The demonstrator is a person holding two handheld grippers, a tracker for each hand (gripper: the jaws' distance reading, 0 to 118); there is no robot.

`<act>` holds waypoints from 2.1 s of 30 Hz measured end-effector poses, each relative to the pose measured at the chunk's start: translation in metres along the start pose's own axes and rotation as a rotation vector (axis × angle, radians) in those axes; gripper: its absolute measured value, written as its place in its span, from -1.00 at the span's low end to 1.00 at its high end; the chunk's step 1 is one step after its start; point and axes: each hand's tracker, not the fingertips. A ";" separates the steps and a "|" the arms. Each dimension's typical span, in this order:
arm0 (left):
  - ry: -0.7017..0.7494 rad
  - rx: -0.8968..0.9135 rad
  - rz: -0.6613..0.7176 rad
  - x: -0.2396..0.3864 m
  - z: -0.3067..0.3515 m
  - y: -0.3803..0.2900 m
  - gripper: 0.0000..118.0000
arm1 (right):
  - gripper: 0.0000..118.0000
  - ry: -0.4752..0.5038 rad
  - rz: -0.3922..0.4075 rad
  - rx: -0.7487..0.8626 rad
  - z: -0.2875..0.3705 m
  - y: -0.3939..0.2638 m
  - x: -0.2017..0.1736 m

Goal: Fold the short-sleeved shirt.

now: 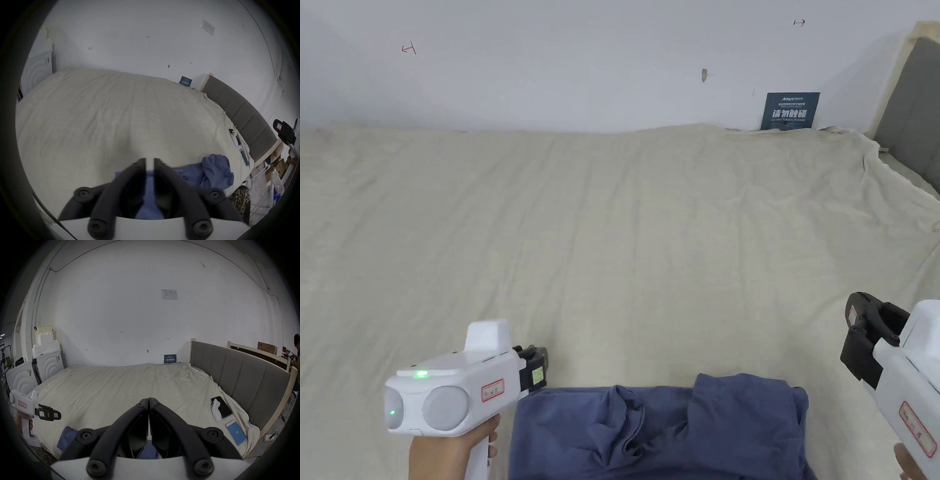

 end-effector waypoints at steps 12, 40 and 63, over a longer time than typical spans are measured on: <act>-0.011 -0.130 -0.048 0.025 -0.055 -0.065 -1.00 | -1.00 -0.009 -0.002 -0.018 -0.001 -0.003 0.006; -0.070 -0.213 -0.237 0.114 -0.092 -0.085 -1.00 | -1.00 -0.054 -0.028 -0.035 0.006 -0.009 0.026; -0.218 -0.156 0.010 -0.027 0.016 0.001 -1.00 | -1.00 -0.010 -0.003 -0.016 0.004 0.002 0.007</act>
